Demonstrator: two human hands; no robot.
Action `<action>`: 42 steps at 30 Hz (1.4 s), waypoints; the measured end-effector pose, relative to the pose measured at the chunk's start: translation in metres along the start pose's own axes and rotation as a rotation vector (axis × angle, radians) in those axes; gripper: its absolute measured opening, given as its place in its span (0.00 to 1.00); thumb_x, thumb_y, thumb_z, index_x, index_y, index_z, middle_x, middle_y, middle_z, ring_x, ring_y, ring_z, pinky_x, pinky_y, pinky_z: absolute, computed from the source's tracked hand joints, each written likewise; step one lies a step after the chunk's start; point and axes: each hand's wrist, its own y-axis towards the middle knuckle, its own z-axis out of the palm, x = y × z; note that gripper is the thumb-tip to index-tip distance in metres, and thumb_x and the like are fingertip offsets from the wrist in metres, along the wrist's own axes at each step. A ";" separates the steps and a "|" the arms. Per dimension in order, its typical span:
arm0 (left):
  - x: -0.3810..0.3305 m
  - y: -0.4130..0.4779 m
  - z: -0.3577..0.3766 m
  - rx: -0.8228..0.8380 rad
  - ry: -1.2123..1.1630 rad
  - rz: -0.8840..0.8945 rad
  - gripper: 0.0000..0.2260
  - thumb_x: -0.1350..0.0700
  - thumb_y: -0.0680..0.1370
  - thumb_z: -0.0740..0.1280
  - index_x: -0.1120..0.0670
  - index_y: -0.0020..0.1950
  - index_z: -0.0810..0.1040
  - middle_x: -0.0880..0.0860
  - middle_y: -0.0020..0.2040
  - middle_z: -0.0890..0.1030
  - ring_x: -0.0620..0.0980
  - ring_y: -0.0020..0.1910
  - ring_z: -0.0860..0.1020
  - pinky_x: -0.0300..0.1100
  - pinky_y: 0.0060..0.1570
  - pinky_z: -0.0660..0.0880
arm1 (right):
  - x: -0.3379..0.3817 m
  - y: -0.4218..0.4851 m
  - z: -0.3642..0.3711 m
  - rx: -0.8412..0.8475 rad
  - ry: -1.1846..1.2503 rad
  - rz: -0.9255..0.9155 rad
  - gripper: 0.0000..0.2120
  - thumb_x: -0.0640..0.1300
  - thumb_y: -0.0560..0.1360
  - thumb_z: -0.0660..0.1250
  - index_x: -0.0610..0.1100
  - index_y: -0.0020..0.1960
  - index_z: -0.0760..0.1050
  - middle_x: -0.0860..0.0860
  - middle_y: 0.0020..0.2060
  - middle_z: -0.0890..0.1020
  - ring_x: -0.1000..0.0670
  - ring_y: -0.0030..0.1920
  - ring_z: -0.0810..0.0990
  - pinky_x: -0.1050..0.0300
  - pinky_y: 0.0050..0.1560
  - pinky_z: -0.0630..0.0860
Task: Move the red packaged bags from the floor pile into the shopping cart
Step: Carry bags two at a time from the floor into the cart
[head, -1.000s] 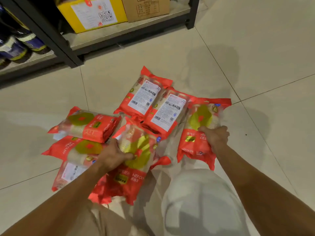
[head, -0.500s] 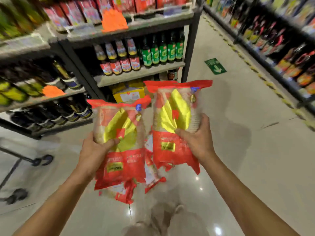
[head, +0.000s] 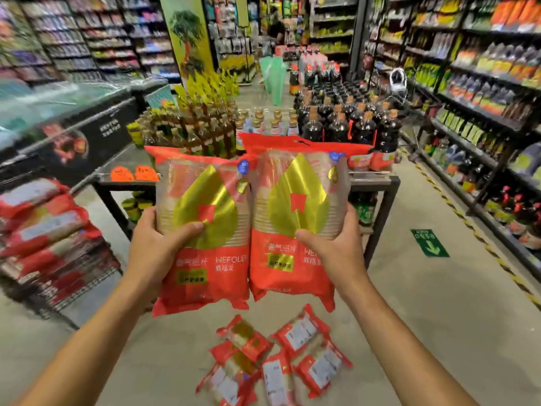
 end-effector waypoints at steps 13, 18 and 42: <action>0.000 -0.108 -0.152 -0.504 0.051 -0.081 0.32 0.46 0.57 0.81 0.54 0.57 0.77 0.52 0.47 0.86 0.51 0.43 0.86 0.45 0.39 0.81 | 0.008 -0.048 0.136 0.460 0.095 -0.004 0.51 0.59 0.55 0.81 0.56 0.74 0.64 0.55 0.63 0.81 0.51 0.62 0.81 0.39 0.63 0.78; 0.008 -0.161 -0.221 -0.689 0.062 -0.094 0.28 0.49 0.59 0.80 0.54 0.55 0.77 0.51 0.45 0.85 0.44 0.38 0.85 0.36 0.32 0.78 | 0.019 -0.097 0.205 0.661 0.134 0.013 0.42 0.53 0.59 0.82 0.59 0.69 0.68 0.57 0.58 0.83 0.53 0.57 0.83 0.40 0.58 0.81; 0.069 -0.313 -0.585 -1.040 -0.034 -0.144 0.32 0.42 0.56 0.82 0.44 0.57 0.76 0.53 0.52 0.86 0.55 0.47 0.86 0.56 0.48 0.83 | 0.081 -0.366 0.526 1.042 0.139 -0.092 0.35 0.41 0.67 0.81 0.55 0.67 0.66 0.56 0.56 0.81 0.60 0.50 0.83 0.61 0.44 0.83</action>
